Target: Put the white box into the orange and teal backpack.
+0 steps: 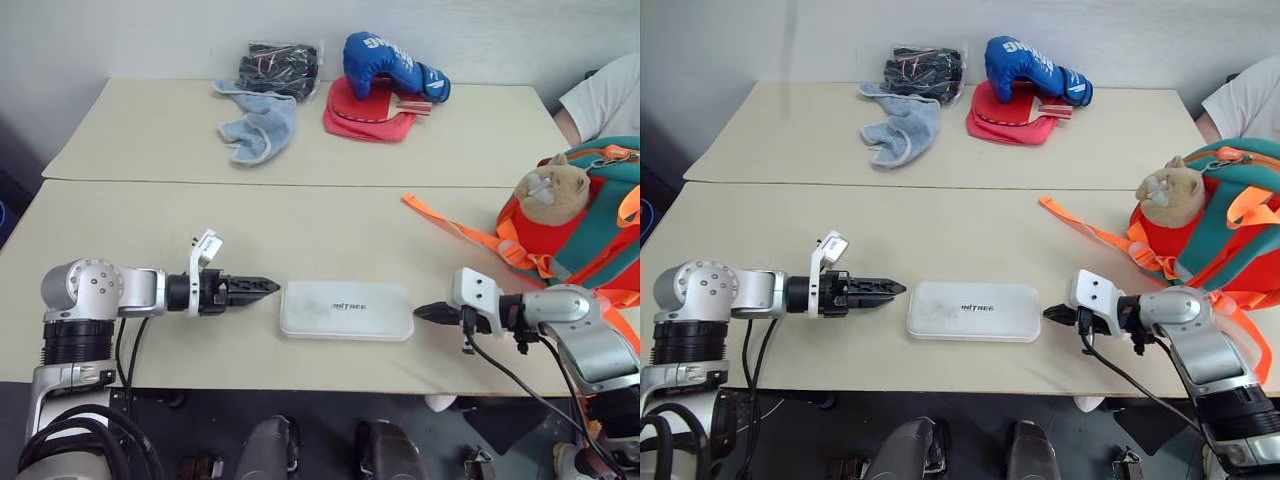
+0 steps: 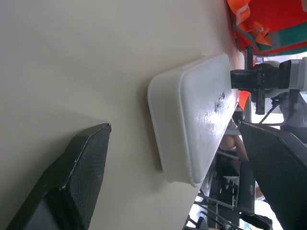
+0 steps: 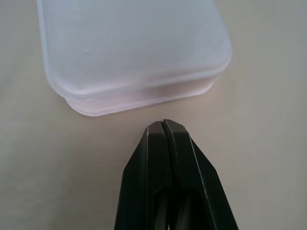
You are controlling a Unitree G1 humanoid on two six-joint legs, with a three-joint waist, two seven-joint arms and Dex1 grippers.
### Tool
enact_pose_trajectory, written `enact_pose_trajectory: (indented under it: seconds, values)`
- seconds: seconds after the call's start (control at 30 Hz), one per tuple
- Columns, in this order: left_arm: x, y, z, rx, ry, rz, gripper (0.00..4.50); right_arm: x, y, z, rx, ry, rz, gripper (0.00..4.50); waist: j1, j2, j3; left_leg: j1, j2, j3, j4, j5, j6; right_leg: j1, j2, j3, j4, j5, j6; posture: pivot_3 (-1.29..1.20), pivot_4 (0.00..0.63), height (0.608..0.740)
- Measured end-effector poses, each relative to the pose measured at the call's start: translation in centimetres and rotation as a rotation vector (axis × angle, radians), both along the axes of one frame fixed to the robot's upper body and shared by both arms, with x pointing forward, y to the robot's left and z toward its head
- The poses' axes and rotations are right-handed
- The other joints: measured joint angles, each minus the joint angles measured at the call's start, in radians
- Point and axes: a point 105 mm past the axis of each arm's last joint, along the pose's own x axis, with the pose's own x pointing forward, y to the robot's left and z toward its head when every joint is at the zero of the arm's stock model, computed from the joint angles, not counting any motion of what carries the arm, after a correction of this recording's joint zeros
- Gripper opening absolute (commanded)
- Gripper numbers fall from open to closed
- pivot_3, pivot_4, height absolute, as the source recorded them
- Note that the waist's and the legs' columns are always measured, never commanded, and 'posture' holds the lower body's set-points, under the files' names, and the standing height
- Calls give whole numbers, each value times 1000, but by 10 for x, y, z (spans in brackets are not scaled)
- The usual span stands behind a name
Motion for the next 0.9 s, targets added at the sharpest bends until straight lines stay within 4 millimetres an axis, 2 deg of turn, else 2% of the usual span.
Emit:
enact_pose_trajectory:
  seconds: [0.27,0.33,0.43,0.57,0.67,0.7,0.73,0.77,0.8,0.87,0.9]
  values:
    - [-2,-28,-5,-94,48,-41,4469,1,34,-2,58,7,59,0,3,0,0,-1,0,-1,2,0,0,0,0,0,0,0,0,0,150,740]
    - [-2,-32,-6,-106,53,-36,4469,1,37,-2,55,0,65,0,4,0,0,-1,0,-1,3,0,0,1,0,0,0,0,0,0,150,740]
    - [-3,-33,-8,-118,66,-22,3867,3,37,0,50,-9,65,0,3,0,0,-1,0,-1,3,0,0,1,0,0,1,0,0,0,150,740]
    - [-10,-32,-12,-134,99,-30,2744,3,36,0,48,-12,59,0,2,0,0,-1,0,-1,3,0,0,1,0,0,0,0,0,0,150,740]
    - [-13,-34,-5,-175,92,-56,1947,0,34,-2,49,-5,54,0,3,0,0,-1,0,-1,3,0,0,1,0,0,0,0,0,0,150,740]
    - [-13,-34,-4,-177,92,-57,1908,0,33,-2,50,-4,54,0,3,0,0,-1,0,-2,3,0,0,1,0,0,0,0,0,0,150,740]
    - [-14,-33,-1,-192,87,-62,1579,-3,32,-4,60,6,53,0,2,0,0,-1,0,-1,3,0,0,1,0,0,0,0,0,0,150,740]
    - [-16,-35,1,-187,68,-76,1464,-6,29,-4,78,2,39,0,1,-1,0,-2,0,-1,3,0,0,0,1,0,0,0,0,0,150,740]
    - [-25,-31,7,-165,5,-103,1464,-14,12,-8,143,22,-52,0,4,-1,0,-2,1,-2,2,-1,-1,0,1,0,0,0,0,0,150,740]
    - [-27,-27,14,-136,-67,-101,1447,-14,-5,-7,222,37,-170,343,4,-1,0,-3,0,-2,1,0,-1,0,2,0,0,0,0,0,150,740]
    - [-25,-27,21,-126,-160,-89,1447,-15,-16,1,317,21,-268,527,4,-1,0,-3,0,-1,1,0,0,0,2,0,-1,0,0,0,150,740]
